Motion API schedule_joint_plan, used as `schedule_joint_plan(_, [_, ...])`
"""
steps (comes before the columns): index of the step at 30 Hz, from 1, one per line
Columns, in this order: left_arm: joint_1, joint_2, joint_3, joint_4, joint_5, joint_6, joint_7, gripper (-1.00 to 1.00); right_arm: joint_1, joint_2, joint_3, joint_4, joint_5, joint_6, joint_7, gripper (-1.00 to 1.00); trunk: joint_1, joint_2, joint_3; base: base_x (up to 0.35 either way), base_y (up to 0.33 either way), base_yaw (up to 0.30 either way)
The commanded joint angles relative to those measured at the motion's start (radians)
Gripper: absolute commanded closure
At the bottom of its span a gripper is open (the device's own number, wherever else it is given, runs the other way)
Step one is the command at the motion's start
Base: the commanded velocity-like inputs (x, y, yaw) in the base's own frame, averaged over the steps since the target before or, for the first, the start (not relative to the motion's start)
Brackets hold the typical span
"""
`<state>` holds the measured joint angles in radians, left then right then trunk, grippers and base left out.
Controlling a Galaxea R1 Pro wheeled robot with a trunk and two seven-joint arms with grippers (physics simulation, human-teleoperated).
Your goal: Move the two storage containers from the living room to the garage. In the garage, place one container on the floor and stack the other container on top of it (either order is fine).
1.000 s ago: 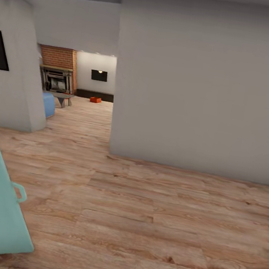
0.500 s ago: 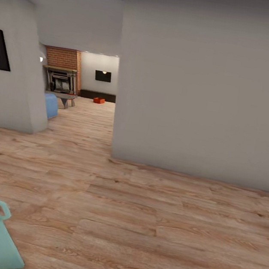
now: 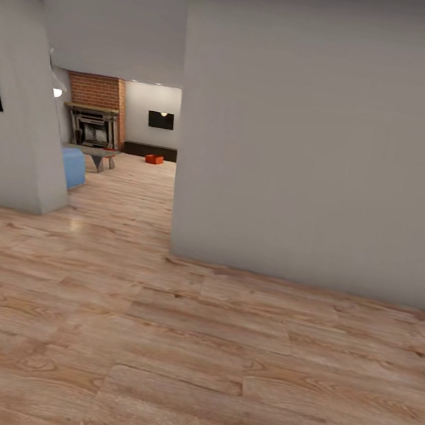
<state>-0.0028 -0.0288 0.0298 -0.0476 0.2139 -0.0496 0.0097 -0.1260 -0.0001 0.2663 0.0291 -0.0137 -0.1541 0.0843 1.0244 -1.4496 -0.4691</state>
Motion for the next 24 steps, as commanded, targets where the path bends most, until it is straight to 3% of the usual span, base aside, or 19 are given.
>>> schedule_joint_plan(1, [0.000, 0.000, 0.002, 0.000, 0.004, -0.003, 0.001, -1.00, -0.001, 0.000, 0.002, 0.003, -0.002, -0.006, 0.003, -1.00, 0.001, 0.000, -0.001, 0.332, -0.018, 0.000])
schedule_joint_plan(24, [0.000, 0.010, 0.002, -0.001, 0.004, 0.021, 0.001, -1.00, -0.001, 0.000, 0.001, 0.003, -0.001, -0.007, 0.003, -1.00, 0.001, 0.000, -0.001, 0.336, -0.001, 0.252])
